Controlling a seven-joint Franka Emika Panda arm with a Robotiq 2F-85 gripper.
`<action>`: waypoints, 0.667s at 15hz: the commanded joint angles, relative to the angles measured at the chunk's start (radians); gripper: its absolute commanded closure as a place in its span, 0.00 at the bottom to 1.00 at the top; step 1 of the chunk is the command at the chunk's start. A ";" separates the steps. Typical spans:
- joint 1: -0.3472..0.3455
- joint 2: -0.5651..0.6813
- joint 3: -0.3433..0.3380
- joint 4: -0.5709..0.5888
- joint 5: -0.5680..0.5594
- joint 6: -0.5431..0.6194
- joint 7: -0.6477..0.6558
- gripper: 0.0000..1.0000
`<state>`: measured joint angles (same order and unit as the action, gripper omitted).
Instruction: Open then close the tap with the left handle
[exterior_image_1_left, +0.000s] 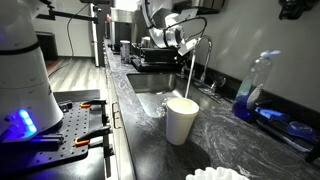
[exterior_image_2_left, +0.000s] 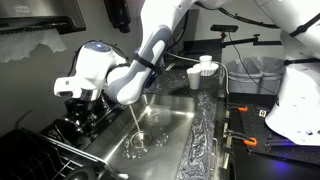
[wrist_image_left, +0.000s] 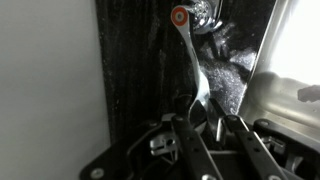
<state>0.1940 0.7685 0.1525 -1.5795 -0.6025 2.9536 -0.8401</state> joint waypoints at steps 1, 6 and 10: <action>0.001 -0.059 -0.017 -0.045 0.007 0.001 0.010 0.93; 0.020 -0.026 -0.036 0.006 0.014 0.017 0.039 0.93; 0.043 0.003 -0.058 0.055 0.023 0.020 0.070 0.93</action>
<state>0.2133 0.7752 0.1328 -1.5656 -0.5900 2.9548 -0.8178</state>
